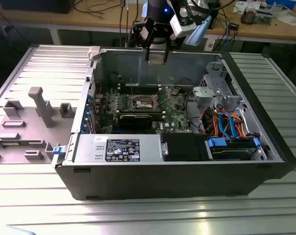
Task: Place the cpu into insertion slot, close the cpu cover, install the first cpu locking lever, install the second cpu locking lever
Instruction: 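Place the cpu into insertion slot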
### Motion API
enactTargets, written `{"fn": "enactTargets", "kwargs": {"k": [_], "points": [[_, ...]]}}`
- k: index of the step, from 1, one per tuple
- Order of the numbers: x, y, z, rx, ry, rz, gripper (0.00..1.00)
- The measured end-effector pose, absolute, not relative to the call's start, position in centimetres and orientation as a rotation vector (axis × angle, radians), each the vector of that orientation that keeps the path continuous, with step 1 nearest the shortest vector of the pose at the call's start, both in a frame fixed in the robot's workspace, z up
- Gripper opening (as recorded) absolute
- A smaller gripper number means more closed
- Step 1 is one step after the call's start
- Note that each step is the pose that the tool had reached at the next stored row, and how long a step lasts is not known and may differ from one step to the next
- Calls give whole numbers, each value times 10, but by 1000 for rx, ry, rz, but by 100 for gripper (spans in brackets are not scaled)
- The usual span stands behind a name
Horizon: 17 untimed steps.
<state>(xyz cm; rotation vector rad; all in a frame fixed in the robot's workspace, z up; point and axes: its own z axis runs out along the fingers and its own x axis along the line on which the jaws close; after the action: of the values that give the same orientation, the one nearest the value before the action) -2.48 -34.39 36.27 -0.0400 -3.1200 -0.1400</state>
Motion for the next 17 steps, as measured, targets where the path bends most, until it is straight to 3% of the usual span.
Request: {"fn": "enactTargets", "kwargs": {"k": [17], "points": [[-25, -349, 362, -105, -3121, -140, 54]]}}
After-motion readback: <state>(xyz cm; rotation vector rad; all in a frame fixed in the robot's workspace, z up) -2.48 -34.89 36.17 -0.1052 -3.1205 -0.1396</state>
